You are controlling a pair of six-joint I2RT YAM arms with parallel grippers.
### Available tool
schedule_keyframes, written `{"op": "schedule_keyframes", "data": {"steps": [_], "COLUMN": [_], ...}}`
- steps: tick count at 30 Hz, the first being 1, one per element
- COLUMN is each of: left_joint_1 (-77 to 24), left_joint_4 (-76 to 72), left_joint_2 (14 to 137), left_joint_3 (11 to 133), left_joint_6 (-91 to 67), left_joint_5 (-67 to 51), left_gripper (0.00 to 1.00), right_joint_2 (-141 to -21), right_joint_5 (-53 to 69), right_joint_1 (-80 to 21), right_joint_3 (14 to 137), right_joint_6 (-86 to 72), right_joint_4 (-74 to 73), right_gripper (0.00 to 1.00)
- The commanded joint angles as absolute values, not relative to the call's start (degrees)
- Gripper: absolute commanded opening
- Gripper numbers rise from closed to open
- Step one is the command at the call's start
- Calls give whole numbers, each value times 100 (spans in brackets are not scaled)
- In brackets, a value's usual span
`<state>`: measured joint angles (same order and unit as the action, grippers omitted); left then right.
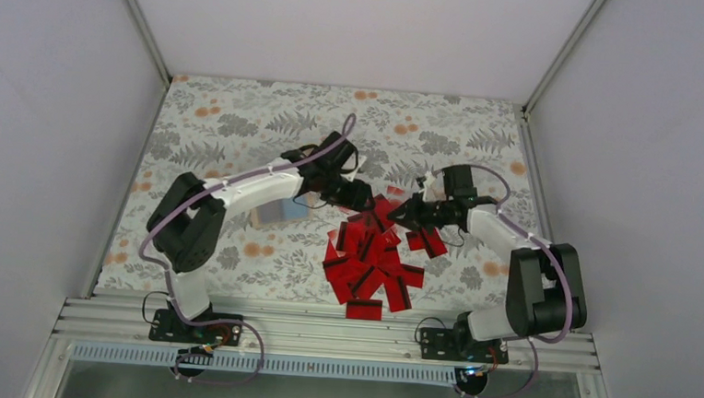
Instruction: Put the credit cards into the card holder
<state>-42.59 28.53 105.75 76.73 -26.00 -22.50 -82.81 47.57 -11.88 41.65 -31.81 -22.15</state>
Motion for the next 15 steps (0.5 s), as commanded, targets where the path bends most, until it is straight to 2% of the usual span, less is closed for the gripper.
{"op": "schedule_keyframes", "data": {"steps": [1,8,15], "left_joint_1": [-3971,-3518,-3111], "left_joint_4": [2937,2483,1327], "left_joint_2": [10015,9271,8561], "left_joint_3": [7808,7547,7006], "left_joint_6": [-2934,-3605,-5051], "left_joint_5": [-2138,-2521,-2908], "left_gripper": [63,64,78], "right_joint_2": [-8249,-8413,-8456], "right_joint_5": [4873,5769,5871], "right_joint_1": [-1091,-1022,-1020], "right_joint_3": [4708,4849,5770], "right_joint_6": [-3376,-4472,-5405], "right_joint_4": [-2250,-1346,-1198], "right_gripper": [4,4,4]}}
